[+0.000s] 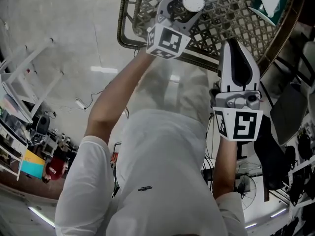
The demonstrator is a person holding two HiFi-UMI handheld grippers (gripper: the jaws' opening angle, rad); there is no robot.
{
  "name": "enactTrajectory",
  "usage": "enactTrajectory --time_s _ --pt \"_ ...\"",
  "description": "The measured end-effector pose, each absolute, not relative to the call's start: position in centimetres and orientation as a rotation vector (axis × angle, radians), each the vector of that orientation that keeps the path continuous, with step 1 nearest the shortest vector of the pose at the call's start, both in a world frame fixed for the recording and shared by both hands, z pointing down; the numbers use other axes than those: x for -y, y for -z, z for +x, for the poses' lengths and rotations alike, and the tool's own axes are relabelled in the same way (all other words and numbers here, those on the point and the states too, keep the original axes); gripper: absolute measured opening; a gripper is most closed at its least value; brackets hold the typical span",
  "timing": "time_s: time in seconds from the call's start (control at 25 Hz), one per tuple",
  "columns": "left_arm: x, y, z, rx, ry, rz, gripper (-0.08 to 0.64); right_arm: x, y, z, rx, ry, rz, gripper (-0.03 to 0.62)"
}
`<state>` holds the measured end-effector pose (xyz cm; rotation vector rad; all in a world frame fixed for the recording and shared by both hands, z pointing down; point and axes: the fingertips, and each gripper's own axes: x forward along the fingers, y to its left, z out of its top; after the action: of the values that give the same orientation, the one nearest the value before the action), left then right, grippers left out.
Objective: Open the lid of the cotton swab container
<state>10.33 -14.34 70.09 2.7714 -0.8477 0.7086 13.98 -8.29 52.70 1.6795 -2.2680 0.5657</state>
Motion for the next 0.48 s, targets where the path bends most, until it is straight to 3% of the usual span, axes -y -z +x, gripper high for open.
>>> enactTrajectory --time_s 0.48 --pt "13.71 -69.41 10.22 0.817 -0.7 2.758 0.242 7.5 -51.84 14.15 2.269 -0.543 1.693 0.005"
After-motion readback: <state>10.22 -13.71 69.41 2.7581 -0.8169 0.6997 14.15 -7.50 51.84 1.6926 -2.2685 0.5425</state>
